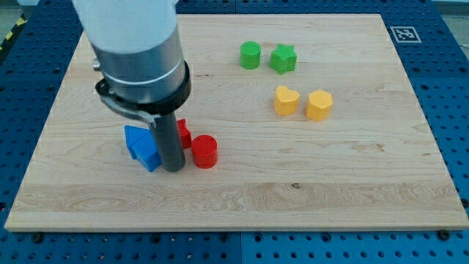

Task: Slide the red circle close to the red star

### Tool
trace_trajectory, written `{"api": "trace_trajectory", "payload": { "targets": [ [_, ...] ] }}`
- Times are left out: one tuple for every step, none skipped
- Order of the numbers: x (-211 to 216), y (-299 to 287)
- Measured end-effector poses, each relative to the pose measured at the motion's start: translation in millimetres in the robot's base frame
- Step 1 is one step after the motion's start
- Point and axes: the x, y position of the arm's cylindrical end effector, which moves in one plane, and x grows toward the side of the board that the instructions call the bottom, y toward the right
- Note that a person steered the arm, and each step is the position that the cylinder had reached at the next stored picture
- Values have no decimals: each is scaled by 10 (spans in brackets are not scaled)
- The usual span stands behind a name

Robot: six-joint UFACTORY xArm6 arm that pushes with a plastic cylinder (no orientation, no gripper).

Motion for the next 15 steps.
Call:
{"api": "trace_trajectory", "payload": {
  "targets": [
    [-223, -88],
    [-315, -94],
    [-322, -60],
    [-248, 55],
    [-21, 89],
    [192, 175],
    [297, 330],
    [302, 470],
    [287, 477],
    [169, 477],
    [-34, 477],
    [-211, 477],
    [-307, 472],
    [-398, 392],
    [-446, 236]
  ]
}}
